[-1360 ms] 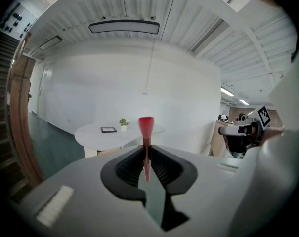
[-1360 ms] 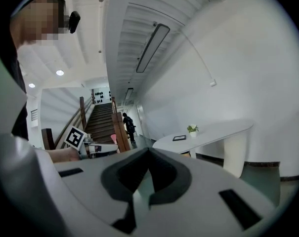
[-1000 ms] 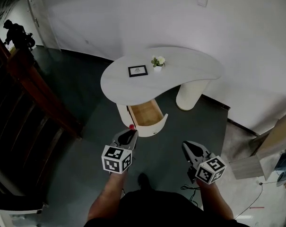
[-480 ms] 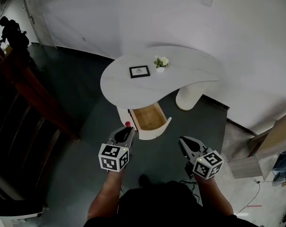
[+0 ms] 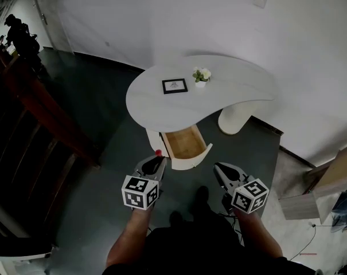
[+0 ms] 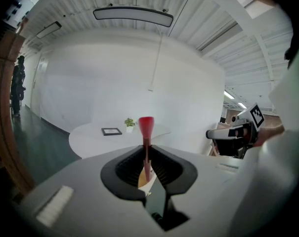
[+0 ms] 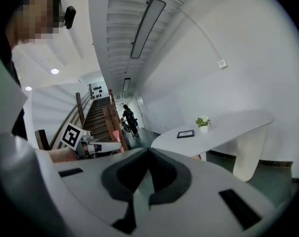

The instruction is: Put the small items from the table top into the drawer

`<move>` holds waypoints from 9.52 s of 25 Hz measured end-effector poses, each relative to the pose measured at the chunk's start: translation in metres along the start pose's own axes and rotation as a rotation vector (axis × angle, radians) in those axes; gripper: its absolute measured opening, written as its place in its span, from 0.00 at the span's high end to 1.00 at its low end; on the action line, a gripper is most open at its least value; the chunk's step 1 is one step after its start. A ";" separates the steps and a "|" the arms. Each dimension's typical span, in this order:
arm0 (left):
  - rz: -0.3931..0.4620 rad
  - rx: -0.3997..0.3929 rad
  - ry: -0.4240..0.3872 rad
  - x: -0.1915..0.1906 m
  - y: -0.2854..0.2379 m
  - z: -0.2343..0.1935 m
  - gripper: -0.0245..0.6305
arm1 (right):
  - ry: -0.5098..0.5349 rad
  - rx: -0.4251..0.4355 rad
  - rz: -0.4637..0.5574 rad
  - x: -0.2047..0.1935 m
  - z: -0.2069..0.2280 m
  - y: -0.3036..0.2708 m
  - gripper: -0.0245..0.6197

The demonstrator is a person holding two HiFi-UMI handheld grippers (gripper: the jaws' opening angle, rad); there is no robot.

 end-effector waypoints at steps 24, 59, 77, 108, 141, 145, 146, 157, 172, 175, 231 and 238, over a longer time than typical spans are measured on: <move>-0.098 0.097 -0.032 0.040 -0.151 0.030 0.88 | -0.085 0.135 -0.062 0.024 0.182 -0.039 0.94; -0.152 0.093 0.028 -0.008 -0.162 -0.017 0.88 | -0.061 0.150 -0.201 0.005 0.169 -0.098 0.94; -0.329 0.051 -0.015 -0.043 -0.238 -0.009 0.88 | -0.135 0.224 -0.272 -0.017 0.237 -0.158 0.94; -0.752 -0.098 -0.230 -0.192 -0.306 0.006 0.88 | -0.198 0.209 -0.339 -0.063 0.269 -0.155 0.94; -1.036 -0.214 -0.495 -0.286 -0.345 -0.017 0.88 | -0.256 0.229 -0.384 -0.115 0.288 -0.178 0.94; -1.031 -0.238 -0.532 -0.289 -0.345 -0.018 0.88 | -0.253 0.225 -0.392 -0.116 0.289 -0.176 0.94; -1.032 -0.244 -0.550 -0.290 -0.345 -0.018 0.88 | -0.251 0.226 -0.394 -0.117 0.289 -0.175 0.94; -1.021 -0.291 -0.682 -0.297 -0.347 -0.014 0.85 | -0.257 0.217 -0.404 -0.123 0.290 -0.163 0.94; -0.885 -0.147 -0.580 -0.238 -0.317 -0.016 0.82 | -0.197 0.194 -0.362 -0.077 0.283 -0.146 0.94; -0.836 -0.114 -0.537 -0.218 -0.309 -0.016 0.82 | -0.179 0.188 -0.358 -0.068 0.277 -0.145 0.94; 0.041 0.277 -0.048 0.050 -0.112 0.100 0.94 | 0.049 0.352 0.024 0.069 0.183 0.011 0.95; 0.096 0.295 -0.073 0.076 -0.092 0.084 0.94 | 0.139 0.339 0.068 0.096 0.168 0.017 0.95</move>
Point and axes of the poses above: the fingertips, and each gripper's own axes: y backward along the fingers, z to its right, x out of its top, the point moved 2 cm from there along y, backward along the fingers, and after that the axes turned 7 degrees about x, right-handed, at the moved point
